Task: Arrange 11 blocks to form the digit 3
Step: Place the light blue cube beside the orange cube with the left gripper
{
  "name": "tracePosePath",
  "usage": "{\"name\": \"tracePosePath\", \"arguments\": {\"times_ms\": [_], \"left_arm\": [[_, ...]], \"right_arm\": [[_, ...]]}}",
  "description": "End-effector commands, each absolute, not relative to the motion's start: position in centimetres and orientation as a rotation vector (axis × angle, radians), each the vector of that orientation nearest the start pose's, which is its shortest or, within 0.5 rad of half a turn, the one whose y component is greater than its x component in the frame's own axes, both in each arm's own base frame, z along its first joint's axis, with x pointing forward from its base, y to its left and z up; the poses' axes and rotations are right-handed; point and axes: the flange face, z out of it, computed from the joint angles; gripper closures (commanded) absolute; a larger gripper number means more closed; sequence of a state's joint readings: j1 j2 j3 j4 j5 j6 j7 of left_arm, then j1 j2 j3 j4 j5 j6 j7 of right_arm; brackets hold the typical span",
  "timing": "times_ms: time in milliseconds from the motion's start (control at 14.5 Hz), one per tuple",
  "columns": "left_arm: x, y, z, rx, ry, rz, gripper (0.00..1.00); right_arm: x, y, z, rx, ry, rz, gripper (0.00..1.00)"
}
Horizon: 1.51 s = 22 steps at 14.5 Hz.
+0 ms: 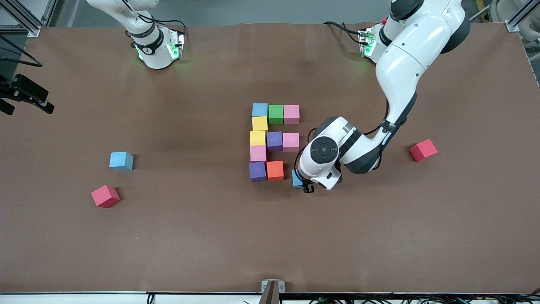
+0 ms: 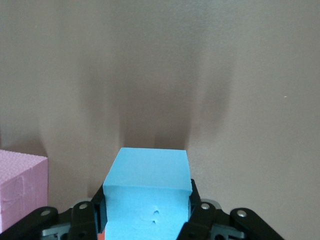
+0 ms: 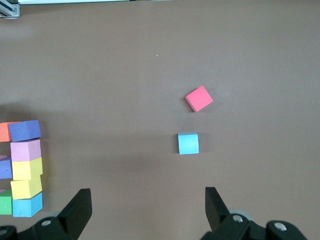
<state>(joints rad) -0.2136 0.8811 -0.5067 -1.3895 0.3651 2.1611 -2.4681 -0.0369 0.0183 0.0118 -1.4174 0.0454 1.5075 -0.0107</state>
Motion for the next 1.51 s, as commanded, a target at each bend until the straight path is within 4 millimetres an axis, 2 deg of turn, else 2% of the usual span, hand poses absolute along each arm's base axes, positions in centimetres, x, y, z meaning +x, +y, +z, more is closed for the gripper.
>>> {"name": "tracePosePath", "arguments": {"times_ms": [0, 138, 344, 482, 895, 963, 1032, 1101, 1170, 1239, 1445], "left_arm": [[59.4, -41.7, 21.8, 2.056, 2.397, -0.140, 0.88], [58.2, -42.8, 21.3, 2.083, 2.379, -0.132, 0.88], [58.1, -43.1, 21.4, 2.057, 2.389, -0.128, 0.88], [57.3, -44.4, 21.5, 2.065, 2.355, -0.134, 0.88], [57.2, -45.1, 21.3, 2.059, 2.325, -0.137, 0.83], [57.3, -45.0, 21.3, 2.058, 2.325, -0.134, 0.77], [57.3, -44.9, 21.3, 2.059, 2.324, -0.132, 0.66], [57.3, -44.9, 21.3, 2.060, 2.323, -0.132, 0.43], [57.3, -44.9, 21.3, 2.061, 2.324, -0.132, 0.16], [57.3, -44.9, 21.3, 2.066, 2.320, -0.130, 0.00], [57.4, -44.8, 21.6, 2.096, 2.295, -0.086, 0.00]], "right_arm": [[55.0, -0.9, 68.4, -3.097, 0.027, -0.125, 0.00], [55.0, -0.8, 68.4, -3.099, 0.025, -0.125, 0.00], [55.2, -0.9, 68.5, -3.097, 0.027, -0.143, 0.00], [55.2, -0.8, 68.5, -3.096, 0.025, -0.143, 0.00], [55.2, -0.8, 68.5, -3.096, 0.025, -0.146, 0.00], [55.2, -0.8, 68.5, -3.096, 0.025, -0.146, 0.00], [55.2, -0.8, 68.5, -3.096, 0.025, -0.146, 0.00], [55.2, -0.8, 68.5, -3.096, 0.025, -0.146, 0.00], [55.2, -0.8, 68.5, -3.096, 0.025, -0.146, 0.00], [55.2, -0.8, 68.4, -3.098, 0.025, -0.144, 0.00], [55.2, -0.8, 68.4, -3.098, 0.025, -0.143, 0.00]]}}
